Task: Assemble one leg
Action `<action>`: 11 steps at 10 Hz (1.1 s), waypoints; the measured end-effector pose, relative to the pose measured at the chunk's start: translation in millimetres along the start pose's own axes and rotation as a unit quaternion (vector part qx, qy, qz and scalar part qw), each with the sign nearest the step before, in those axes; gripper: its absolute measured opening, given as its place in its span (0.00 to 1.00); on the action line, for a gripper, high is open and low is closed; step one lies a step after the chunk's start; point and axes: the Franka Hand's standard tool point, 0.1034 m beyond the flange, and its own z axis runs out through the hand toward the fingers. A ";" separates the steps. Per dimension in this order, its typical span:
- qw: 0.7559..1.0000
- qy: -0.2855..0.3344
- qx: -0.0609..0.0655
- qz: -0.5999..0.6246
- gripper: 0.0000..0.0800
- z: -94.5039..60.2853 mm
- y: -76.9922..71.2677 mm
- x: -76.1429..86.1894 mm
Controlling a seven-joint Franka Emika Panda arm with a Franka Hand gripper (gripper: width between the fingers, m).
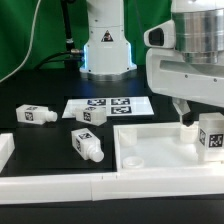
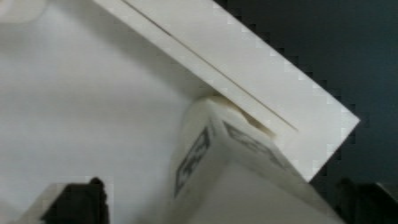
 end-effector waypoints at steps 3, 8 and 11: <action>0.977 0.016 -0.024 -0.212 0.81 -1.3 -4.4 -6.7; 0.943 0.008 -0.031 -0.330 0.56 3.8 -2.8 -10.3; 0.977 0.011 -0.029 -0.212 0.36 3.8 -2.7 -10.2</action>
Offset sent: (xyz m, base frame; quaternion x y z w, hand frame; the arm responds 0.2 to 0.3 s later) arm -0.0049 0.0409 0.0021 -0.0032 -0.0334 -0.4047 0.9138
